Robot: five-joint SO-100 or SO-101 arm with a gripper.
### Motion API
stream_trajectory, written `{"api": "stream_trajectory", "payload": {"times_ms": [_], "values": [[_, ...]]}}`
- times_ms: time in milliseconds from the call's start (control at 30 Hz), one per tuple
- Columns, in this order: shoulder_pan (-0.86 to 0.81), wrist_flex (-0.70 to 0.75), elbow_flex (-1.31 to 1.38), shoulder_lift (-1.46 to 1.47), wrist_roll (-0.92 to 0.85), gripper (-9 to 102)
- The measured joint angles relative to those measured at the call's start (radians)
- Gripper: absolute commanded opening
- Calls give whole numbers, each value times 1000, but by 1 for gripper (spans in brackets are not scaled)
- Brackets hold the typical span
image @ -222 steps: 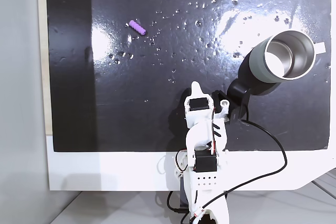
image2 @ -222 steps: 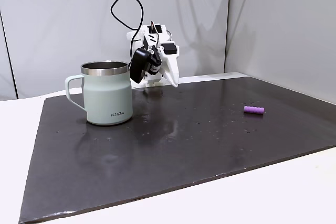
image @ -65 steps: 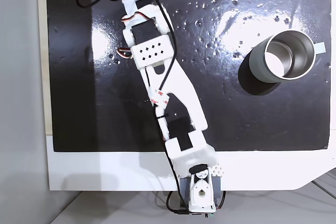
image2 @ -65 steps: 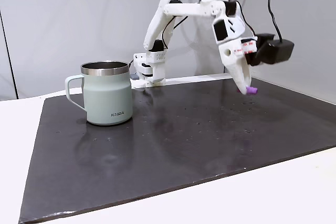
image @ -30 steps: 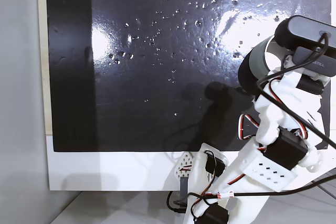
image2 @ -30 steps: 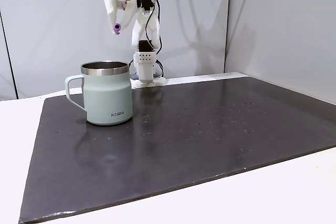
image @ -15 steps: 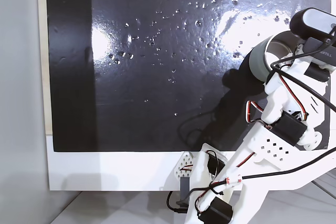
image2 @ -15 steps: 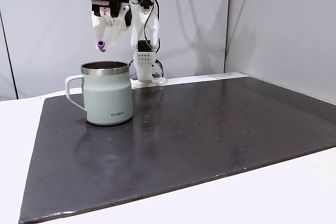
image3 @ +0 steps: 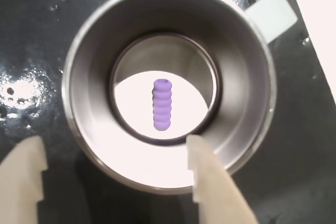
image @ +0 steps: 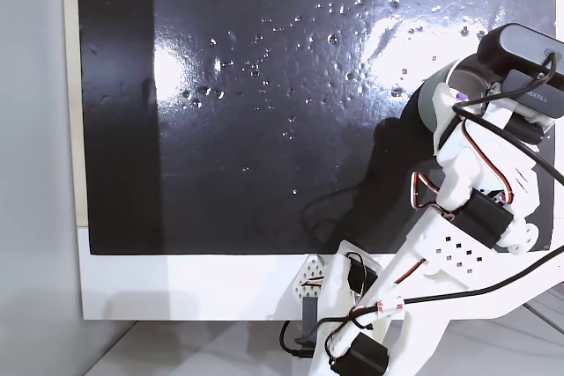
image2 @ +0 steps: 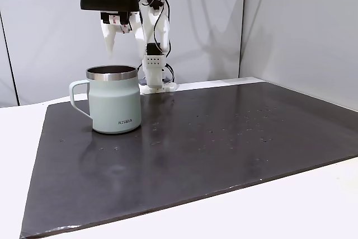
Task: Grasp a pengrip and put it in the cup.
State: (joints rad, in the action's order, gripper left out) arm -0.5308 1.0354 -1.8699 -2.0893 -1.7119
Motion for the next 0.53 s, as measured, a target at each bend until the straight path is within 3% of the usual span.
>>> {"api": "stream_trajectory", "payload": {"times_ms": [533], "values": [[37,48,25,-5,35,33]]}}
